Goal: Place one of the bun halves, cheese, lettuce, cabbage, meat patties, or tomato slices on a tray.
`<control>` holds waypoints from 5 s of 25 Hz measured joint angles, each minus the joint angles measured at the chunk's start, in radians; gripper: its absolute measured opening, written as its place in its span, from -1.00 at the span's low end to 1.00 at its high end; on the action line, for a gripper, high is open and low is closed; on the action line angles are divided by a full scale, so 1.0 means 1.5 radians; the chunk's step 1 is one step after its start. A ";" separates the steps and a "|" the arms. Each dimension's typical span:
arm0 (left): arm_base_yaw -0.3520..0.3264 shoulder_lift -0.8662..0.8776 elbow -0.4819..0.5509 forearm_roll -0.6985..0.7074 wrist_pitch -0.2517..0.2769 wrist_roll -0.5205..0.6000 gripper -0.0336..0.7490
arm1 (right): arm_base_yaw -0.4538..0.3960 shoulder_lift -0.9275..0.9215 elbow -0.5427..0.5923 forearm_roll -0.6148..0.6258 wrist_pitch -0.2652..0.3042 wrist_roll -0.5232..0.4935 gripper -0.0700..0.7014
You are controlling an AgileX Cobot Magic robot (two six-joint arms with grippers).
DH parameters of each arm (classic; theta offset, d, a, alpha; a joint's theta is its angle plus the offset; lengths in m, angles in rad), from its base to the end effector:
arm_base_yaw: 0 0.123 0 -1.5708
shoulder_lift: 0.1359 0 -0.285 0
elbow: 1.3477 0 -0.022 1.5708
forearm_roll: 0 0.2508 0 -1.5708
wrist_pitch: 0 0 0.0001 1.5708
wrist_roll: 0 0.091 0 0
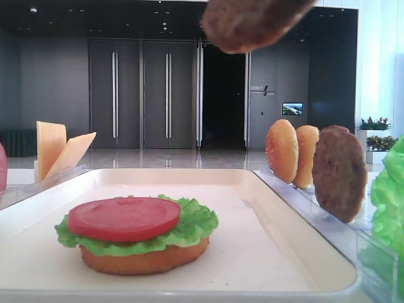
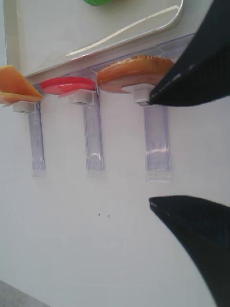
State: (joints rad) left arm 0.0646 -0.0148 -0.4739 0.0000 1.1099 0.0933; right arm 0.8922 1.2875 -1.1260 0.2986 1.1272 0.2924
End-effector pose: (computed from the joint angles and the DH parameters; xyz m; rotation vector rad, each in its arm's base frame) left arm -0.0063 -0.0004 0.2661 0.0302 2.1060 0.0947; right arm 0.1336 0.2043 0.3270 -0.7544 2.8275 0.6638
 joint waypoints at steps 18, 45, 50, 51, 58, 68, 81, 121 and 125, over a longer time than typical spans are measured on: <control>0.000 0.000 0.000 0.004 0.000 0.000 0.24 | -0.183 0.063 0.153 0.630 -0.046 -0.648 -0.44; 0.000 0.000 0.000 0.005 0.000 0.000 0.23 | -0.296 0.368 0.154 0.836 0.006 -1.013 -0.44; 0.000 0.000 0.000 0.005 0.000 0.000 0.09 | -0.297 0.395 0.154 0.852 -0.008 -1.019 -0.44; 0.000 0.000 0.000 0.005 0.000 0.000 0.06 | -0.297 0.400 0.154 0.855 -0.010 -1.020 -0.44; 0.000 0.000 0.000 0.005 0.000 0.000 0.01 | -0.297 0.407 0.154 0.874 -0.030 -1.034 -0.44; 0.000 0.000 0.000 0.005 0.000 0.000 0.01 | -0.297 0.407 0.154 0.837 -0.083 -1.045 -0.44; 0.000 0.000 0.000 0.005 0.000 0.000 0.01 | -0.297 0.407 0.154 0.827 -0.092 -1.042 -0.44; 0.000 0.000 0.000 0.005 0.000 0.000 0.00 | -0.297 0.154 0.154 0.467 -0.291 -0.775 0.05; 0.000 0.000 0.000 0.005 0.000 0.000 -0.01 | -0.297 0.064 0.154 0.191 -0.289 -0.556 0.05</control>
State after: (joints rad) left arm 0.0646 -0.0148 -0.4739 0.0081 1.1099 0.0933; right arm 0.4464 1.3841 -0.8955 0.5857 0.6939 -0.5422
